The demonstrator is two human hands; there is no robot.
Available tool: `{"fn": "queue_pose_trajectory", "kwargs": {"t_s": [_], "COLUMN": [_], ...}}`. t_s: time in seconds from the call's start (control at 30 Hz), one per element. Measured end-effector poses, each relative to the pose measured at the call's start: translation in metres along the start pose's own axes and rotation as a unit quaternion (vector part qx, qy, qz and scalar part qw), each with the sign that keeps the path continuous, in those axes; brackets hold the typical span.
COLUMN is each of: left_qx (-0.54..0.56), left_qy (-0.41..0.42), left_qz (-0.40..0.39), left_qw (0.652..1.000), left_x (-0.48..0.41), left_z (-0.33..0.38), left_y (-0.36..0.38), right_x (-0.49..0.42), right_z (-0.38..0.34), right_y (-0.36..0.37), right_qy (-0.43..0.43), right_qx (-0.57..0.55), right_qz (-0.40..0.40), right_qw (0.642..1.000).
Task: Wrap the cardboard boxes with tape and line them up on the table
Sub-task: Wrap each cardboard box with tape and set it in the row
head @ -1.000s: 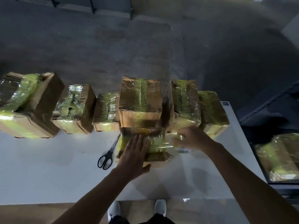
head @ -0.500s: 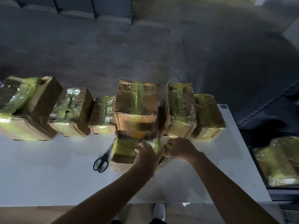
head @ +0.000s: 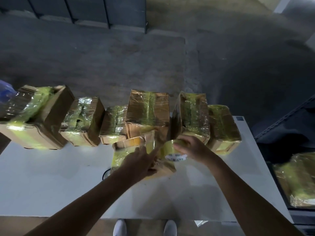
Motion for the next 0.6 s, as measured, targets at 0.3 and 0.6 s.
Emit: {"fn": "queue_pose_trajectory", "kwargs": {"t_s": [0.3,0.6], "left_qx": [0.066,0.185], "left_qy": [-0.019,-0.039], "left_qz": [0.054,0.138], "left_qw": [0.996,0.972], "left_x": [0.036,0.053], "left_z": [-0.039,-0.038], "left_y": [-0.002,0.002], "right_x": [-0.018,-0.013], "right_z": [-0.038,-0.079], "right_y": [-0.004,0.011], "right_qy": [-0.071,-0.059], "right_qx": [0.202,0.350], "right_qz": [0.014,0.084], "right_qw": [0.977,0.931]}}
Point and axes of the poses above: each hand's wrist, its own x-axis away from the middle knuckle, its own y-axis out of the palm, z = x × y, the point moved 1 cm from there along -x, towards the middle knuckle, and after that the axes turned 6 degrees about y, right-handed, at the moved point
